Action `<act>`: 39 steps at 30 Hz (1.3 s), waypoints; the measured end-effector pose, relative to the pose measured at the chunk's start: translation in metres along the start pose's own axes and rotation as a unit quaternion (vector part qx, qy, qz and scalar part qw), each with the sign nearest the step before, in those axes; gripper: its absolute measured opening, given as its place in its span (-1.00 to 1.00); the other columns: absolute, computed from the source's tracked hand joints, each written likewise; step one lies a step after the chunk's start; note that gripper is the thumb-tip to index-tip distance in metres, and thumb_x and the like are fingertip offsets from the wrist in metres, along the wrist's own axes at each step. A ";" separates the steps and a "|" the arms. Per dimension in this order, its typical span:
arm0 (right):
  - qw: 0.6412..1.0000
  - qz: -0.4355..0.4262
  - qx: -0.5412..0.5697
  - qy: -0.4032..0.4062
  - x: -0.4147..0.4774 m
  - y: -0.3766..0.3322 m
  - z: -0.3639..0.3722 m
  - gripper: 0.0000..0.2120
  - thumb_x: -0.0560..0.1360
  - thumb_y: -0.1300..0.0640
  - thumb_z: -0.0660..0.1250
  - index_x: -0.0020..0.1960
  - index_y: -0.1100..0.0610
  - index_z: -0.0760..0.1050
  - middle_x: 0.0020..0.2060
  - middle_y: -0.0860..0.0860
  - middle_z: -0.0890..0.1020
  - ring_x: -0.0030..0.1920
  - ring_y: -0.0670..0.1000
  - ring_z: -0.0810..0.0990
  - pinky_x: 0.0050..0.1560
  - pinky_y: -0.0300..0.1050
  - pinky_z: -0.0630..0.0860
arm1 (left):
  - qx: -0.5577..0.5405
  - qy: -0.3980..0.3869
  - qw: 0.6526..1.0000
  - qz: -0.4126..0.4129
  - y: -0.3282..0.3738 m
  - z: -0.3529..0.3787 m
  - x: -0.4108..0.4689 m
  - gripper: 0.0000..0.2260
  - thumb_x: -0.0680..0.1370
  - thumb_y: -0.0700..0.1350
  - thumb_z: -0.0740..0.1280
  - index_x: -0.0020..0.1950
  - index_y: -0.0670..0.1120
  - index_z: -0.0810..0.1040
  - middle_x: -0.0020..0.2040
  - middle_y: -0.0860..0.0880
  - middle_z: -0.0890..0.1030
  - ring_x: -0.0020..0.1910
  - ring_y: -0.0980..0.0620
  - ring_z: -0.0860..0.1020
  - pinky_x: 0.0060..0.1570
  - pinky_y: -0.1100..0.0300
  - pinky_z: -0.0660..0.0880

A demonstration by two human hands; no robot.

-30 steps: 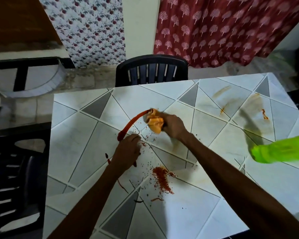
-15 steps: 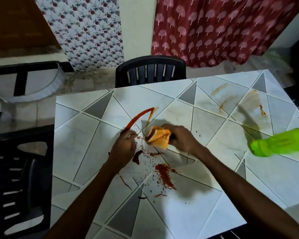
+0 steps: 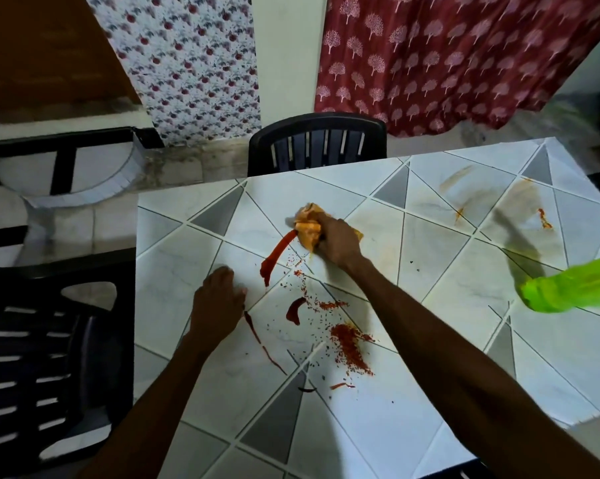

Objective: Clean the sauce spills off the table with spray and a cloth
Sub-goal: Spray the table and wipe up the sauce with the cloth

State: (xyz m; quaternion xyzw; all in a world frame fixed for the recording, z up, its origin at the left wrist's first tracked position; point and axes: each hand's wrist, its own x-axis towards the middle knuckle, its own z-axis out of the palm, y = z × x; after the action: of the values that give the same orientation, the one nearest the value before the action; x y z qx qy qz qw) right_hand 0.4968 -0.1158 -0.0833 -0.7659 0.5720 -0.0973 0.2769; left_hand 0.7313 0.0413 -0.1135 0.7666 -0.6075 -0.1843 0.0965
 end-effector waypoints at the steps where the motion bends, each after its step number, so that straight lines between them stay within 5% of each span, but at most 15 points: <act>1: 1.000 -0.020 -0.002 0.005 -0.008 -0.003 0.009 -0.61 0.46 0.06 0.36 0.28 -0.11 0.51 0.02 0.08 0.71 0.01 0.17 0.67 -0.05 0.06 0.61 | 0.006 -0.012 1.000 0.020 -0.006 0.001 -0.003 -0.57 0.58 -0.07 0.34 0.37 -0.28 0.42 0.38 -0.25 0.45 0.33 -0.24 0.46 0.28 -0.09 0.46; 9: 0.991 -0.129 -0.007 -0.045 -0.104 -0.018 0.029 -0.55 0.47 0.15 0.41 0.35 -0.04 0.55 0.31 0.11 0.61 0.32 0.20 0.54 0.27 0.10 0.54 | -0.031 0.002 0.997 0.066 -0.014 -0.001 -0.013 -0.68 0.58 -0.22 0.33 0.29 -0.36 0.50 0.30 -0.33 0.51 0.32 -0.29 0.48 0.30 -0.15 0.45; 15: 0.989 -0.122 0.000 -0.087 -0.138 -0.011 0.018 -0.52 0.42 0.22 0.36 0.30 -0.08 0.57 0.17 0.03 0.69 0.16 0.12 0.64 0.02 -0.08 0.54 | -0.082 0.009 0.995 0.057 -0.023 -0.005 -0.021 -0.61 0.62 -0.08 0.12 0.25 -0.31 0.56 0.23 -0.26 0.58 0.26 -0.21 0.52 0.33 -0.01 0.39; 20: 0.995 -0.048 0.082 -0.001 -0.108 -0.026 -0.013 -0.53 0.39 -0.07 0.22 0.28 -0.04 0.54 -0.02 0.04 0.73 -0.06 0.09 0.69 -0.05 -0.02 0.60 | -0.083 0.030 0.995 0.046 -0.036 -0.012 -0.023 -0.64 0.60 -0.12 0.13 0.18 -0.32 0.60 0.14 -0.27 0.62 0.15 -0.25 0.58 0.27 -0.03 0.45; 26: 0.995 -0.051 0.073 0.042 -0.040 -0.077 -0.016 -0.60 0.42 0.02 0.27 0.23 0.05 0.56 -0.02 0.09 0.73 -0.04 0.18 0.68 -0.07 0.06 0.60 | -0.002 0.000 0.999 0.040 -0.060 -0.020 -0.030 -0.66 0.55 -0.08 0.31 0.26 -0.22 0.55 0.26 -0.19 0.55 0.19 -0.19 0.55 0.17 -0.01 0.49; 29: 0.996 -0.082 0.038 -0.005 -0.009 -0.111 0.013 -0.69 0.49 0.03 0.36 0.22 0.04 0.54 -0.02 0.09 0.72 0.00 0.22 0.67 -0.12 -0.03 0.54 | 0.018 -0.039 0.999 0.031 -0.073 -0.019 -0.042 -0.41 0.46 0.02 0.45 0.43 -0.15 0.42 0.45 -0.17 0.40 0.42 -0.18 0.38 0.34 -0.09 0.37; 34: 0.979 -0.159 -0.055 -0.111 -0.001 -0.157 0.073 -0.60 0.58 0.03 0.34 0.41 -0.05 0.47 0.17 0.13 0.67 0.18 0.21 0.63 0.05 -0.06 0.50 | 0.059 -0.111 0.992 0.031 -0.094 -0.019 -0.060 -0.13 0.46 0.28 0.35 0.61 -0.05 0.04 0.62 -0.06 0.01 0.59 -0.10 0.00 0.50 -0.15 0.11; 39: 0.941 -0.271 -0.156 -0.129 -0.043 -0.153 0.107 -0.45 0.54 -0.23 0.20 0.47 -0.05 0.44 0.18 0.14 0.65 0.17 0.20 0.61 0.21 0.06 0.53 | 0.025 -0.091 0.995 0.029 -0.112 -0.015 -0.068 -0.02 0.33 0.45 0.11 0.60 -0.11 0.08 0.61 -0.10 0.07 0.58 -0.15 0.08 0.47 -0.19 0.11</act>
State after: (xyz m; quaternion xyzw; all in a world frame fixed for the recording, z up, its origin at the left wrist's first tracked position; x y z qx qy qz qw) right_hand 0.6583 -0.0127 -0.0822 -0.9316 0.3100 0.0209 0.1886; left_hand 0.8242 0.1330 -0.1301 0.7310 -0.6398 -0.2356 0.0270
